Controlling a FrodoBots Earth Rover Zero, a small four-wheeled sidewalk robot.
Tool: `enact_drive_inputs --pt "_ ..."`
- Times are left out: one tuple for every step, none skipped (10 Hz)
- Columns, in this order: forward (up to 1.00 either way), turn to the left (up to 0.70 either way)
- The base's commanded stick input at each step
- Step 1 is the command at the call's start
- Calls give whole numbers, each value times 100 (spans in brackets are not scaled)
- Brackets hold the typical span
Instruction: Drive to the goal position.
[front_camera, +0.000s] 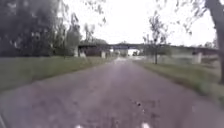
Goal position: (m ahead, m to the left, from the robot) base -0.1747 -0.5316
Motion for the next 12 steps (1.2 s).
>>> enact_drive_inputs --pt "70 -10" --pt "70 -20" --pt "70 -29" --pt "70 -30" --pt "70 -18" --pt "70 -5" --pt "70 0" --pt "70 0" --pt "70 0" --pt "70 0" --pt "70 0" --pt "70 0"
